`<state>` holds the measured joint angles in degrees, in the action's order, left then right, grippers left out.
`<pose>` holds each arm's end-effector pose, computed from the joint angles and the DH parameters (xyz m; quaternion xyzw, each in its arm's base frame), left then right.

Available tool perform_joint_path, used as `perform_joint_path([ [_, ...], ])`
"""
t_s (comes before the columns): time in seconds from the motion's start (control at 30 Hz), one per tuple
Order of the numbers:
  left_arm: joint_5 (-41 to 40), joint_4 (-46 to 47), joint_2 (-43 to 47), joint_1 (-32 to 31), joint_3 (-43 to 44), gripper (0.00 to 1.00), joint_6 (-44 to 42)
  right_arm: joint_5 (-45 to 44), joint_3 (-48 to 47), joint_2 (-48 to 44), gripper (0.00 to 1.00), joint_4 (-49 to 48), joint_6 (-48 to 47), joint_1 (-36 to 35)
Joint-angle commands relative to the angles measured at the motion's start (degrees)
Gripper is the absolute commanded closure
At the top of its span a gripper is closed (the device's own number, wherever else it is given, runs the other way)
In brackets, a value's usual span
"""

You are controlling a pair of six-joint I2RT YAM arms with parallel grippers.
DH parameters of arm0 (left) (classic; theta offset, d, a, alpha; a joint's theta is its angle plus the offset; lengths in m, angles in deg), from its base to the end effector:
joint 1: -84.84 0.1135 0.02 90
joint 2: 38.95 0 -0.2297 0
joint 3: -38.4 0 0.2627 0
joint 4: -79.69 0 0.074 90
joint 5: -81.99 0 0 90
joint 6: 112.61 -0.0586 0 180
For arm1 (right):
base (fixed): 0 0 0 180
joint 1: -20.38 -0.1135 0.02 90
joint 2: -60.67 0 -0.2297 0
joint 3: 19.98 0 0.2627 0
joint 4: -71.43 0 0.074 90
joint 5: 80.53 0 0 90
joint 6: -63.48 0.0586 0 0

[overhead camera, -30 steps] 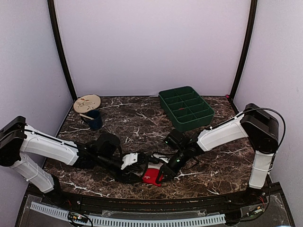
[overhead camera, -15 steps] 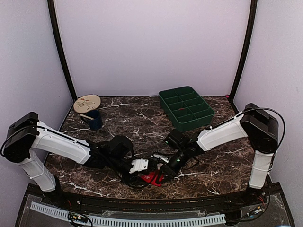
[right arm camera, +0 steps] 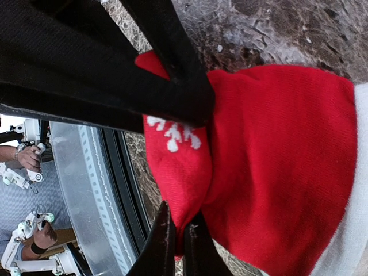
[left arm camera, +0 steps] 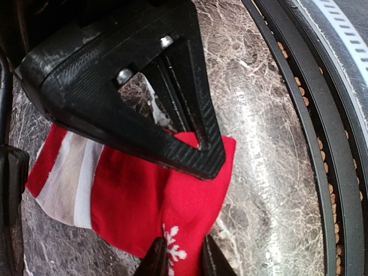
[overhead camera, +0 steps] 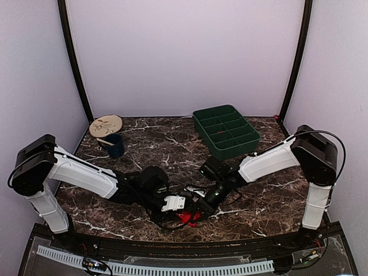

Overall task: Roll the socks
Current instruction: Roll the sock at the center of the board.

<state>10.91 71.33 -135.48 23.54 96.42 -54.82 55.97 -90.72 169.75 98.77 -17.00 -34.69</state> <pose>0.1467 -0.3075 0.0837 0.7096 0.5845 -0.2390 0.3126 0.1645 0.3098 0.0634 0.4244 -0.7960 -0.4296 0.0426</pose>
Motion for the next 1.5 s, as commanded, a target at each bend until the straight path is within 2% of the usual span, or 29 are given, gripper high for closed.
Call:
perform_joint_path([
  [0.0, -0.7, -2.8, -0.4, -0.1, 1.6, 0.79, -1.7, 0.5, -1.9, 0.9, 1.0, 1.2, -1.5, 0.5],
  [0.2, 0.8, -5.4, -1.8, -0.1, 2.8, 0.87, -2.1, -0.4, -2.6, 0.9, 1.0, 2.8, -2.1, 0.7],
  [0.33, 1.3, -6.6, -2.8, -0.1, 3.9, 0.91, -1.8, -1.2, -2.3, 0.6, 0.96, 3.2, -2.2, 0.7],
  [0.83, 7.1, -12.7, -5.4, 0.4, 8.4, 0.93, 0.0, -3.7, 0.2, -3.1, 0.78, 3.3, -2.1, 1.2],
  [1.0, 7.8, -14.9, -6.3, 1.9, 9.4, 0.94, 1.7, -4.7, 3.3, -6.2, 0.76, 1.4, -0.6, 2.3],
  [1.23, 3.7, -18.4, -5.6, 3.5, 8.5, 0.94, 4.3, -7.9, 6.4, -10.0, 0.7, -0.3, 0.8, 4.1],
  [1.47, 7.1, -22.9, -6.7, 4.5, 10.3, 0.94, 6.2, -14.5, 8.2, -13.2, 0.69, 0.1, 0.7, 4.3],
])
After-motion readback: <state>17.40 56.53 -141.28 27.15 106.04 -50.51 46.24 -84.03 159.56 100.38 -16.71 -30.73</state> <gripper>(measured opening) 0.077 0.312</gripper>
